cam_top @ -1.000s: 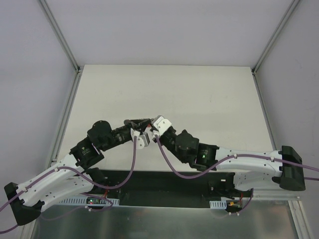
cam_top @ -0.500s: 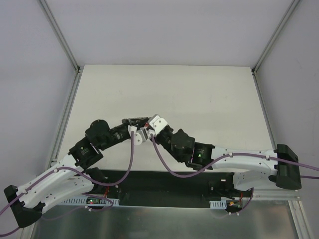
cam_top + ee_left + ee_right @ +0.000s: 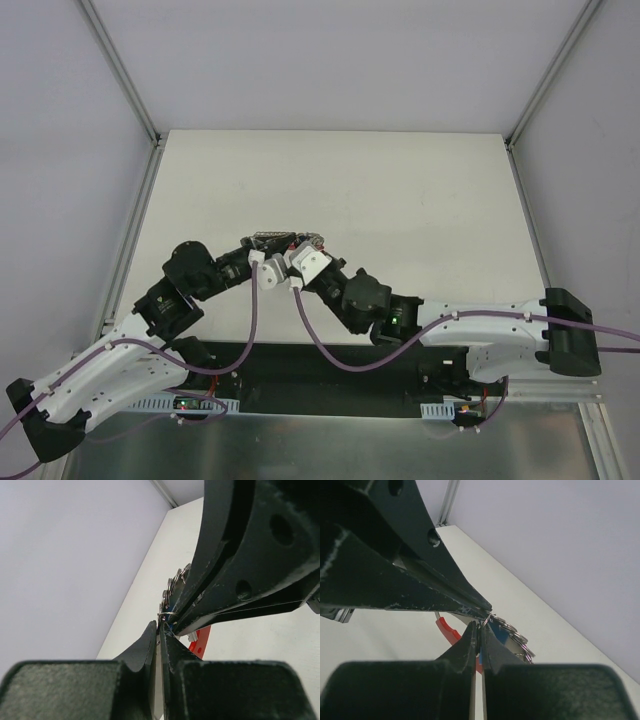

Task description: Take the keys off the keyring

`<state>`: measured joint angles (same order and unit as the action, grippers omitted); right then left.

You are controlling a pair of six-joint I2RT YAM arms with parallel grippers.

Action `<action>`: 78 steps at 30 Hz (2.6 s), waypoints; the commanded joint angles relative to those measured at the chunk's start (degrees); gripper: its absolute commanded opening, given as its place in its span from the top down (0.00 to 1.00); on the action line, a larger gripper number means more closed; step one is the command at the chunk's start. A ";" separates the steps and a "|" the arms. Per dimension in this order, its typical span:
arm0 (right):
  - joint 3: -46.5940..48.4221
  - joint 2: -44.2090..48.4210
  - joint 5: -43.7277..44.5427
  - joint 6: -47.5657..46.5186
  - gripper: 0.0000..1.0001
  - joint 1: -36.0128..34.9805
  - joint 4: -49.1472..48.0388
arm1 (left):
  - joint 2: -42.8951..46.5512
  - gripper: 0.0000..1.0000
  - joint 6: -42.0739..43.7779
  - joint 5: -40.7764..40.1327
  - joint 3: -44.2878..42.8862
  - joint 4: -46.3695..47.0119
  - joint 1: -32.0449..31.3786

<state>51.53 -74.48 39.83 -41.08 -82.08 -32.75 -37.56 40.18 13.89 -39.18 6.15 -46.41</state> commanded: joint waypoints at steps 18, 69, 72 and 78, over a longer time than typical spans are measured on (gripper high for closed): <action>-3.89 -3.30 -4.24 -36.34 0.99 -5.01 -1.78 | 1.00 1.00 -6.78 5.44 -3.19 12.30 0.10; 0.94 20.06 -18.12 -6.74 0.34 -12.05 36.79 | 4.16 1.00 -2.48 16.08 0.33 10.90 0.53; 2.08 22.97 -20.32 -4.71 0.34 -11.78 39.25 | 4.07 1.00 -2.57 16.69 0.16 10.90 0.53; 4.72 27.72 -18.48 -3.40 0.39 -8.54 38.73 | 4.25 1.00 -2.22 19.15 -0.28 9.76 0.53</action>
<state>51.72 -49.82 21.69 -48.21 -92.92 5.50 -34.00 36.86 29.41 -36.64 12.62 -45.76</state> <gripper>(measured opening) 0.626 0.007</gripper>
